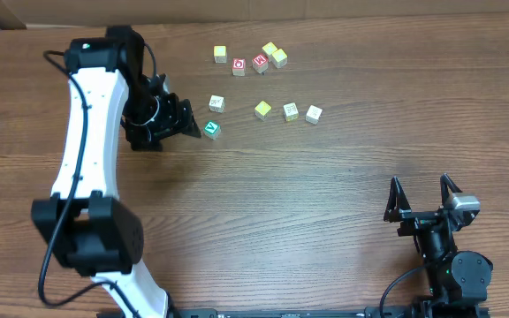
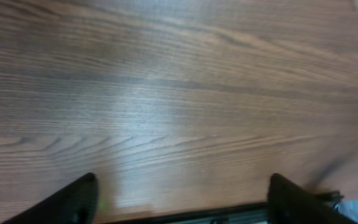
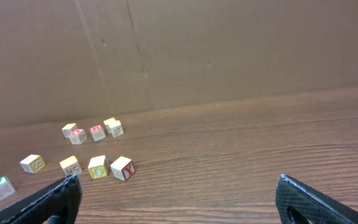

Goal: Flip 5 blocks

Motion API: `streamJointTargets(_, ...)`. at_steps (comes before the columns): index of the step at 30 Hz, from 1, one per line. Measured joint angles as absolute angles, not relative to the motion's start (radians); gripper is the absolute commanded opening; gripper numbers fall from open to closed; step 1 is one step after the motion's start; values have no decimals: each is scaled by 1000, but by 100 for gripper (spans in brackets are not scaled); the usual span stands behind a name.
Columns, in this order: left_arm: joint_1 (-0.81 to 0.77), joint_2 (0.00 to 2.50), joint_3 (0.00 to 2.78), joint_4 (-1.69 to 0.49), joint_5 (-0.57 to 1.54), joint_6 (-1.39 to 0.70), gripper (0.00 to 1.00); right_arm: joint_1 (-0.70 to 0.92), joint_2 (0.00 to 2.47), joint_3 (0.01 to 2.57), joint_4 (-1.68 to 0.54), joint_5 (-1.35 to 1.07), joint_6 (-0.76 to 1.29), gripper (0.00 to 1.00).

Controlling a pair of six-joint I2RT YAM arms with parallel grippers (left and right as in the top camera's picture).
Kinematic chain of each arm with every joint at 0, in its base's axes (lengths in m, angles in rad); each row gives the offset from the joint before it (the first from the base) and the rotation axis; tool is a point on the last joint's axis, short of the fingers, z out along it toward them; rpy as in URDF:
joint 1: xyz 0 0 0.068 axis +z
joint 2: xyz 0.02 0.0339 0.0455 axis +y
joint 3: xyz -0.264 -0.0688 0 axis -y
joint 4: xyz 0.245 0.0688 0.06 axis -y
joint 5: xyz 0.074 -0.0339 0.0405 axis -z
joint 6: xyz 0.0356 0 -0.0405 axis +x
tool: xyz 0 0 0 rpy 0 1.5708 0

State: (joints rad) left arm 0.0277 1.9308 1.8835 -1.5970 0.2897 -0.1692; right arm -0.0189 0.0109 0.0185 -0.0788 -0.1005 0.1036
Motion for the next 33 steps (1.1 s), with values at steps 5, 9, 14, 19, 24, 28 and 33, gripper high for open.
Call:
streamJointTargets(5, 28, 1981, 1884, -1610, 289, -144, 63, -19, 11, 19, -73, -101, 104, 100)
streamJointTargets(9, 28, 1959, 1884, -1583, 290, -141, 63, -19, 11, 19, -33, -124, 117, 100)
streamJointTargets(14, 35, 1844, 1884, -1557, 296, -144, 63, -19, 11, 19, 17, -230, 144, 100)
streamJointTargets(19, 35, 1694, 1884, -1552, 288, -162, 70, -19, 12, 35, -41, -339, 204, 100)
streamJointTargets(24, 45, 1578, 1887, -1522, 209, -231, 100, -19, 102, 204, -151, -357, 243, 100)
streamJointTargets(28, 48, 1558, 1888, -1518, 134, -268, 100, -19, 323, 500, -279, -363, 254, 100)
streamJointTargets(33, 48, 1576, 1888, -1515, 94, -286, 100, -19, 733, 989, -571, -410, 254, 100)
